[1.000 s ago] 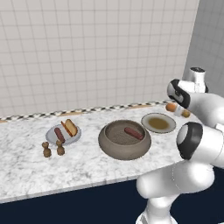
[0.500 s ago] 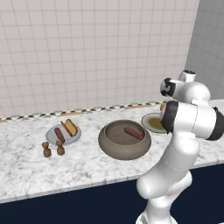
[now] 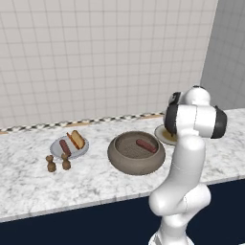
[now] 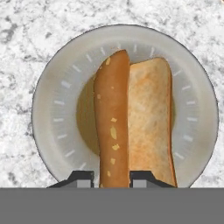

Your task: Place one bun and one sausage from the bowl on each plate.

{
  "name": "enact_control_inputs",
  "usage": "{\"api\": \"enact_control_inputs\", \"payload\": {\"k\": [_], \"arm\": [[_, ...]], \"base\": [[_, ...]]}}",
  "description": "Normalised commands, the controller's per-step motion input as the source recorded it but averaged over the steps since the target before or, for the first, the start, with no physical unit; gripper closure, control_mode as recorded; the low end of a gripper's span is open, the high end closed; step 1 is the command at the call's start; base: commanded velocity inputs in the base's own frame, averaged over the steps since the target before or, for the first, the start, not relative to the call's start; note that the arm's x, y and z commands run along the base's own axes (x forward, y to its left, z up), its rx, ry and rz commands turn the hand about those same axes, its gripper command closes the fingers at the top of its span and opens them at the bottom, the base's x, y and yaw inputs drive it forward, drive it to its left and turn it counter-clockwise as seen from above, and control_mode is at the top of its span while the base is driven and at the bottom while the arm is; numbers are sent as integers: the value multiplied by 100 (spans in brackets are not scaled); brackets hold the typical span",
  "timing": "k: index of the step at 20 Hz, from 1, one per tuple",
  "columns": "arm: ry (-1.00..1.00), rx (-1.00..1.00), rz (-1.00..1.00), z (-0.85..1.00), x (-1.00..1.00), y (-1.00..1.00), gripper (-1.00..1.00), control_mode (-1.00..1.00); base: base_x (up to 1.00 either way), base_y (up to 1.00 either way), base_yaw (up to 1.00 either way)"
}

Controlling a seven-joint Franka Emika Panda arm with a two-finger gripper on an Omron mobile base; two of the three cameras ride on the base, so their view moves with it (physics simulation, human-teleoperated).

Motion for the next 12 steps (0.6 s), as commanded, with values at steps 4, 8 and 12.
{"api": "enact_control_inputs", "payload": {"k": [4, 8, 12], "arm": [[2, 0, 0, -4, 18, 0, -100, -100], [3, 0, 0, 0, 20, 0, -100, -100], [7, -2, 0, 16, 10, 15, -100, -100]], "base": [[0, 0, 0], [0, 0, 0], [0, 0, 0]]}}
